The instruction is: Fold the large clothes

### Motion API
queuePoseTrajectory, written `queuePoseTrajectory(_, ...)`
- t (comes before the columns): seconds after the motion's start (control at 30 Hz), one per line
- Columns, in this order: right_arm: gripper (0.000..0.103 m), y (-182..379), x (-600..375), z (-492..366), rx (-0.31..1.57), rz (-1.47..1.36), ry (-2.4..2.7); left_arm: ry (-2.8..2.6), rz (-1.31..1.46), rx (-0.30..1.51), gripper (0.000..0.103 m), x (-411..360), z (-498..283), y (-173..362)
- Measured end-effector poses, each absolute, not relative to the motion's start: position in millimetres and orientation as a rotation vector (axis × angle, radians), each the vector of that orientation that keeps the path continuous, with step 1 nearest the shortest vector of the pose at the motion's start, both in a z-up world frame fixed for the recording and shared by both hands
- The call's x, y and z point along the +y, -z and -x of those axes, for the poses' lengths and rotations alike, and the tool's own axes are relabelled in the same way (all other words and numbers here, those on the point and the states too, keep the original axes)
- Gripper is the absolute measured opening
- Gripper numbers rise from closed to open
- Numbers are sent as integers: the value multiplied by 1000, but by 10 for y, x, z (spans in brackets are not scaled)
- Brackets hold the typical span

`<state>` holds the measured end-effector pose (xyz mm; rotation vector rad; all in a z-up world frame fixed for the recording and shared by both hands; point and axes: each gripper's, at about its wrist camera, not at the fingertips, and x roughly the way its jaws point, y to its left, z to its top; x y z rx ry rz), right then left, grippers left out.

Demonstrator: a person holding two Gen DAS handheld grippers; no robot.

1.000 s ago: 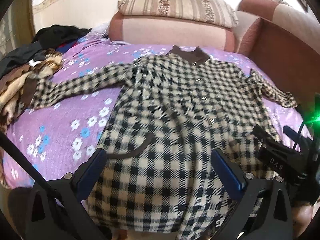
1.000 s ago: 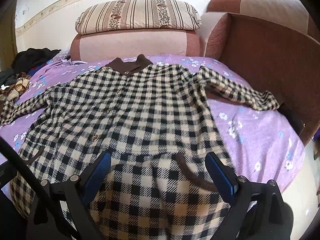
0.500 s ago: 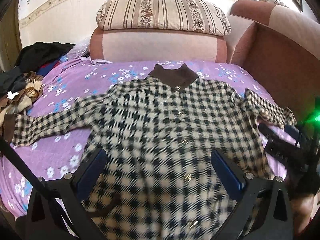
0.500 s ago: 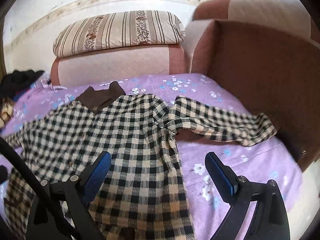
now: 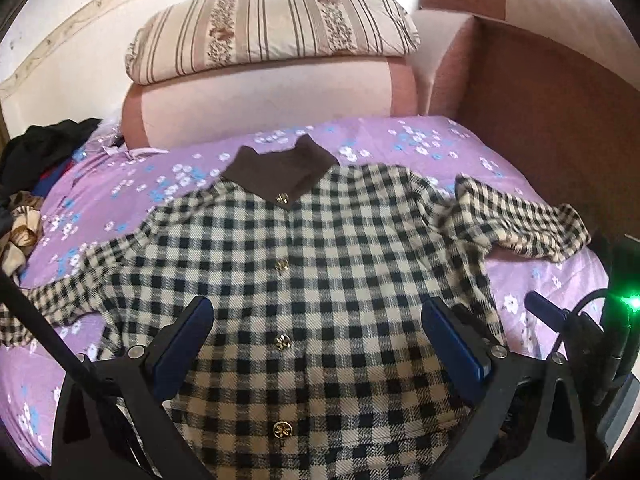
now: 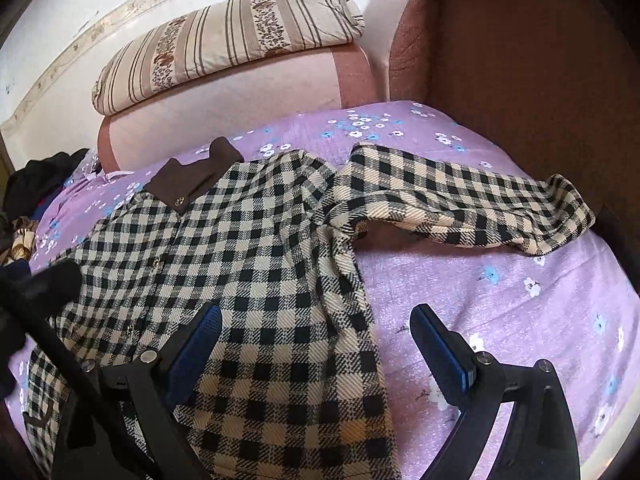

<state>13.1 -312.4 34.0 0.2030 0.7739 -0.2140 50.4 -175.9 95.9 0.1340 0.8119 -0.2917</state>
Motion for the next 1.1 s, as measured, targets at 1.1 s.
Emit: queuePoseTrajectory(1.1, 95, -184, -5684, 154, 676, -678, 811, 114, 59, 866, 103, -187, 167, -1243)
